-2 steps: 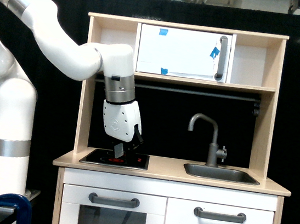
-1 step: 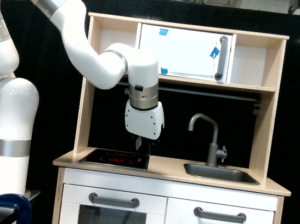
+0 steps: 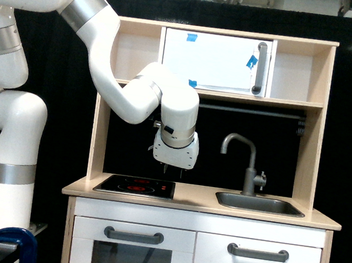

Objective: Turn on the faucet

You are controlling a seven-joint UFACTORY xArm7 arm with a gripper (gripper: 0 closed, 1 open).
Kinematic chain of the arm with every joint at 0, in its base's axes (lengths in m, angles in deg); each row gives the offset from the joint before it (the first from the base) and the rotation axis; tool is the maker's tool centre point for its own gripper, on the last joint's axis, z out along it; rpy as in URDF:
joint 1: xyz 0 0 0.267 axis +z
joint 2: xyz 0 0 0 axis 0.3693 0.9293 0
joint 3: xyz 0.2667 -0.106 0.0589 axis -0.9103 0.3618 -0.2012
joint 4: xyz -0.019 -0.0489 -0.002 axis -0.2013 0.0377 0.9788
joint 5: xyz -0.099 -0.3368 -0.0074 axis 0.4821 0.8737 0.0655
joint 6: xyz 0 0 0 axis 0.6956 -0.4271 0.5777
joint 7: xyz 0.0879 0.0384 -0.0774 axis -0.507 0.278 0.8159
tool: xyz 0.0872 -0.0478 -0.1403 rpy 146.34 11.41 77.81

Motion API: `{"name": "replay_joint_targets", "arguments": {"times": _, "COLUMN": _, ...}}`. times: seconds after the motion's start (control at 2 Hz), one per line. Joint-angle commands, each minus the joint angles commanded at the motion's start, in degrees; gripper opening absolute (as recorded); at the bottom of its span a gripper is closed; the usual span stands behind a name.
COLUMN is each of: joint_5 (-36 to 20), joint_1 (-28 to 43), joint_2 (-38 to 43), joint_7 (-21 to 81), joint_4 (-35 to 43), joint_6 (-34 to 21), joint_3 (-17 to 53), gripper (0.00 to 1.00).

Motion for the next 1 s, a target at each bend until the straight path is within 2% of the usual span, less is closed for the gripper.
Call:
{"name": "replay_joint_targets", "arguments": {"times": 0.5, "joint_5": -4.4, "joint_1": 0.6, "joint_2": -10.2, "joint_7": 9.6, "joint_4": -4.2, "joint_6": 3.2, "joint_3": 7.7, "gripper": 1.0}}
{"name": "replay_joint_targets", "arguments": {"times": 1.0, "joint_5": -2.8, "joint_1": 6.8, "joint_2": -16.6, "joint_7": 10.1, "joint_4": -1.2, "joint_6": 0.9, "joint_3": 12.4, "gripper": 1.0}}
